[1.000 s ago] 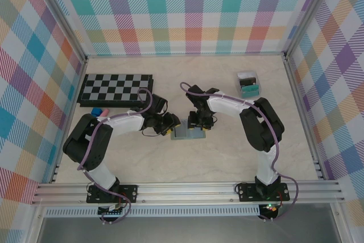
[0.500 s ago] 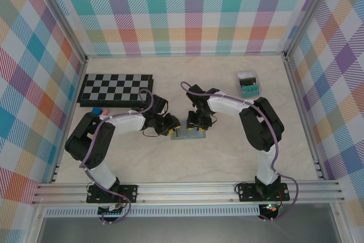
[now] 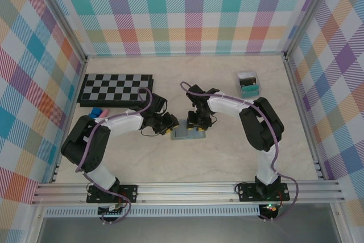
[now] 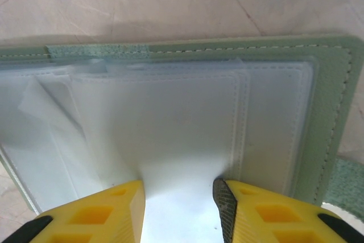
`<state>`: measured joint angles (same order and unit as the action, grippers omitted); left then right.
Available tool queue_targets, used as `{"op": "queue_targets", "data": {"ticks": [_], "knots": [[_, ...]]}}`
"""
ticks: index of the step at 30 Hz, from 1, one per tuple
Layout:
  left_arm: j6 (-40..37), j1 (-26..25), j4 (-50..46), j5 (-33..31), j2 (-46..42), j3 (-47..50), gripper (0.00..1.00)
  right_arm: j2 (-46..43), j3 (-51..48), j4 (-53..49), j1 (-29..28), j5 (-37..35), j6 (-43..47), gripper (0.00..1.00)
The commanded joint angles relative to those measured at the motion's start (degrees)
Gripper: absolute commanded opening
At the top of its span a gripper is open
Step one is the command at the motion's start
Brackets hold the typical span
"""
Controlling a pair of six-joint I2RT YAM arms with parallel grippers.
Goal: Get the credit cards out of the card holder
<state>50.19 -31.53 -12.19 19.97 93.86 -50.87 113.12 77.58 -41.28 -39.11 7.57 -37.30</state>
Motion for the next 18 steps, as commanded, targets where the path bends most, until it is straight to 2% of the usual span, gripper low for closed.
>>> {"op": "queue_targets", "data": {"ticks": [1, 7, 15, 18], "knots": [[-1.42, -0.46, -1.26, 0.35, -0.82, -1.26, 0.36, 2.36, -1.37, 0.17, -0.37, -0.63, -0.85, 0.41], [-1.99, -0.46, 0.41, 4.24, 2.38, -1.99, 0.33, 2.63, -1.64, 0.26, -0.31, 0.02, -1.02, 0.40], [-3.36, -0.46, -2.41, 1.22, 4.29, -2.92, 0.37, 3.05, -1.82, 0.59, -0.35, 0.73, -1.30, 0.40], [-2.47, -0.55, 0.05, 4.03, 5.37, -3.10, 0.37, 3.41, -1.82, 0.83, -0.31, 1.37, -1.37, 0.40]]}}
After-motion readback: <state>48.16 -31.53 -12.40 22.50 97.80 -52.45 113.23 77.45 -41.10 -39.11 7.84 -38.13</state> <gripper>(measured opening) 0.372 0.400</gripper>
